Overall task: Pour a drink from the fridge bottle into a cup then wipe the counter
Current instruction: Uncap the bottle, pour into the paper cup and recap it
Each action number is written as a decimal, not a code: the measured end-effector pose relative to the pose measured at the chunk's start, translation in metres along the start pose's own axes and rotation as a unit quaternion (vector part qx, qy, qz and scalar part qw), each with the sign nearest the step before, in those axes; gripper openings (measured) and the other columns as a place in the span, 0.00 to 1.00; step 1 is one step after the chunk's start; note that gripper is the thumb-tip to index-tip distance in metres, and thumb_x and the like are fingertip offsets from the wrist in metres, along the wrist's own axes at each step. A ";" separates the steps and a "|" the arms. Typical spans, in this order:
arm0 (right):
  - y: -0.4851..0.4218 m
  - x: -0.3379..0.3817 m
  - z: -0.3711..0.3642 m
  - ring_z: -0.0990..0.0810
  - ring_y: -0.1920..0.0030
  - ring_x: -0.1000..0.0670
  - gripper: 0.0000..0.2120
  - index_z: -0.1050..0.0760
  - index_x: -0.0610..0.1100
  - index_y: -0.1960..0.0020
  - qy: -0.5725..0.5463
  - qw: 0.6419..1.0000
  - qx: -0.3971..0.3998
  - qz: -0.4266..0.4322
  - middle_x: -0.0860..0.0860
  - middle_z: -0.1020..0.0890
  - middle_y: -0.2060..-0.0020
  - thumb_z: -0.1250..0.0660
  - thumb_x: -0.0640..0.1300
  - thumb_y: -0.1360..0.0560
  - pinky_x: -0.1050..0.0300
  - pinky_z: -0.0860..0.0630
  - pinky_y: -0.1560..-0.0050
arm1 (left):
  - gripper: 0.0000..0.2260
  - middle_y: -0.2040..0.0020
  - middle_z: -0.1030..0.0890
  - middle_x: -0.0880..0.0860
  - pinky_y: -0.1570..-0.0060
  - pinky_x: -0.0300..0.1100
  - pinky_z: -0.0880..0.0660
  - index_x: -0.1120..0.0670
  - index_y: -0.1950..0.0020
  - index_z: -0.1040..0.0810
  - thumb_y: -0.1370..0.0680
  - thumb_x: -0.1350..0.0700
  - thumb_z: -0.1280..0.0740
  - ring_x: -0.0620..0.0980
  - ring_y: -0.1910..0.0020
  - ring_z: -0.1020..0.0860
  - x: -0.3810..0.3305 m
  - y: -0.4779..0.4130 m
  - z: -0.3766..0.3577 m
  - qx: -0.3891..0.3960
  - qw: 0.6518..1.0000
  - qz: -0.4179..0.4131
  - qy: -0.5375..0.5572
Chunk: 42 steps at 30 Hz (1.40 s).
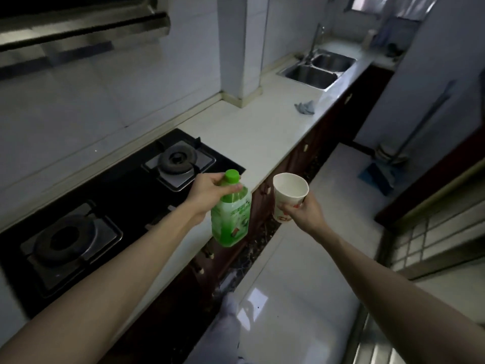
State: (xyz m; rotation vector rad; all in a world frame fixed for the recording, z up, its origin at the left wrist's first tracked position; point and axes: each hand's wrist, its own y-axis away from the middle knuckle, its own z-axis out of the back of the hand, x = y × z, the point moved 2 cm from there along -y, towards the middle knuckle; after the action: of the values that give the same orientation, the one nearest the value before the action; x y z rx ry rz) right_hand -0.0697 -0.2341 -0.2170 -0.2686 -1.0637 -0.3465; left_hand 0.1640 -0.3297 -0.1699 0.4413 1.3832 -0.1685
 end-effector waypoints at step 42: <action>-0.433 -0.126 0.163 0.25 0.44 0.56 0.31 0.31 0.46 0.33 0.058 0.995 0.077 -0.022 0.57 0.25 0.47 0.23 0.44 0.33 0.61 0.28 0.49 | 0.16 0.52 0.14 0.49 0.49 0.40 0.22 0.57 0.44 0.15 0.31 0.58 0.21 0.43 0.54 0.17 -0.092 -0.415 -0.202 -0.084 0.995 0.045 0.016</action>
State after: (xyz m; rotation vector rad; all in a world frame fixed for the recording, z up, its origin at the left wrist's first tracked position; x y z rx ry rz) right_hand -0.4302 -0.5495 -0.2323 -0.0848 -0.9765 -0.3144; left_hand -0.1909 -0.6386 -0.1891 0.3662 1.3931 0.0287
